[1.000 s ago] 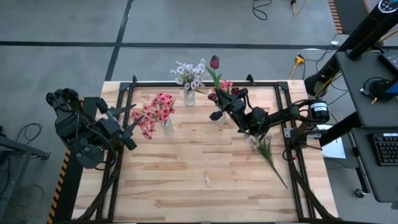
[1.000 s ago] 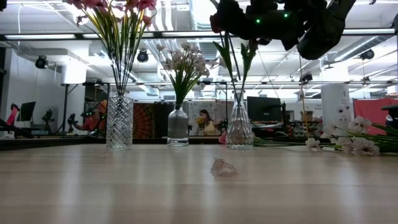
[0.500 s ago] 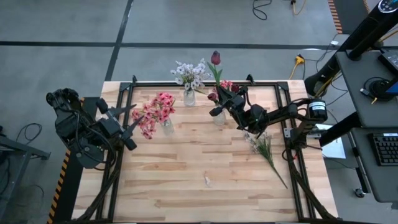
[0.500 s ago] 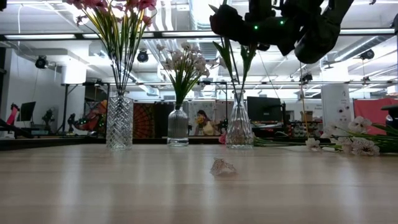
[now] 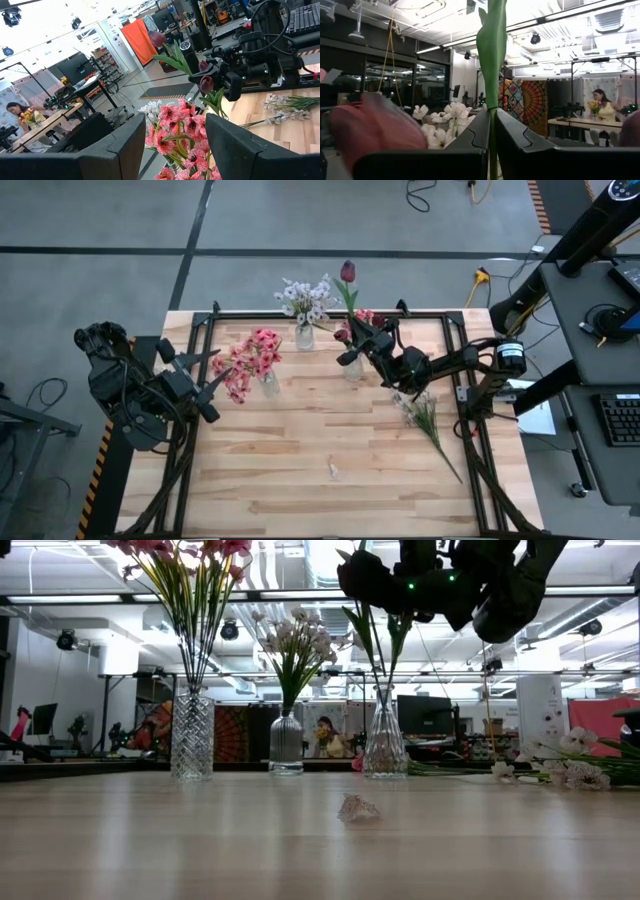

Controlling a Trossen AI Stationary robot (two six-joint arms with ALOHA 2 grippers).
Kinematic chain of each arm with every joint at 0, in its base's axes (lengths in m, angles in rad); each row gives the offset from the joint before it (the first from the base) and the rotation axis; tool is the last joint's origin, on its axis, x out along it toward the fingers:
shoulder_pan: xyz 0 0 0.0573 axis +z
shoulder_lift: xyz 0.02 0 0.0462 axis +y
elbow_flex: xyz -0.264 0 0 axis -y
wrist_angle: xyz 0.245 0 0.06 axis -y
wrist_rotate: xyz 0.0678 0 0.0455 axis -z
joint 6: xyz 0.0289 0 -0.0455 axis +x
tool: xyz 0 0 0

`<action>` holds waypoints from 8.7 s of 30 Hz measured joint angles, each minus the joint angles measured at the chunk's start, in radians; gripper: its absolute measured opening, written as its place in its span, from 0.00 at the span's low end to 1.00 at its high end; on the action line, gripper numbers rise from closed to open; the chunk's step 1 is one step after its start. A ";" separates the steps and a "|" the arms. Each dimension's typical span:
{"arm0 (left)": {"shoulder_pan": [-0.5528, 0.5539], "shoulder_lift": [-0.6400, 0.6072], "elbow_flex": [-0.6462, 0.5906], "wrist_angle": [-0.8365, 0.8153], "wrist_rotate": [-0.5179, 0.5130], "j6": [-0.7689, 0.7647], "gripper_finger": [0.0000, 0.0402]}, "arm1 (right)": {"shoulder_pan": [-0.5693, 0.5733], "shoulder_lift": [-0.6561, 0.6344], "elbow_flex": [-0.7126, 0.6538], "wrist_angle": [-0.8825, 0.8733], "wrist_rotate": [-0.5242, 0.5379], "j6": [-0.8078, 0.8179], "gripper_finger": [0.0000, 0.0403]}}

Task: Sort flowers into vase by color
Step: Put the red tulip into the bottom right transparent vase

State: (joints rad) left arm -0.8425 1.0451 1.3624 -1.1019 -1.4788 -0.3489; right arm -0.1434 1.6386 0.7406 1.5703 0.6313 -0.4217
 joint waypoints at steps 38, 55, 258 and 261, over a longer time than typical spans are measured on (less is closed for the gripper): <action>0.000 0.000 0.000 0.000 -0.003 0.003 0.47 | -0.023 0.000 0.000 -0.014 -0.006 0.030 0.03; 0.000 0.000 0.000 0.000 -0.003 0.004 0.47 | -0.041 0.000 0.000 -0.022 -0.030 0.038 0.03; 0.848 0.236 -0.080 0.789 1.252 0.472 0.01 | 0.710 -0.280 0.888 -1.738 0.650 -0.649 0.43; 0.829 0.251 -0.080 0.760 1.261 0.412 0.01 | 0.761 -0.267 0.887 -1.944 0.569 -0.622 0.43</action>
State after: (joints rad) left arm -0.0135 1.2961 1.2823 -0.3417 -0.2182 0.0628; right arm 0.6177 1.3717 1.6276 -0.3736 1.2005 -1.0438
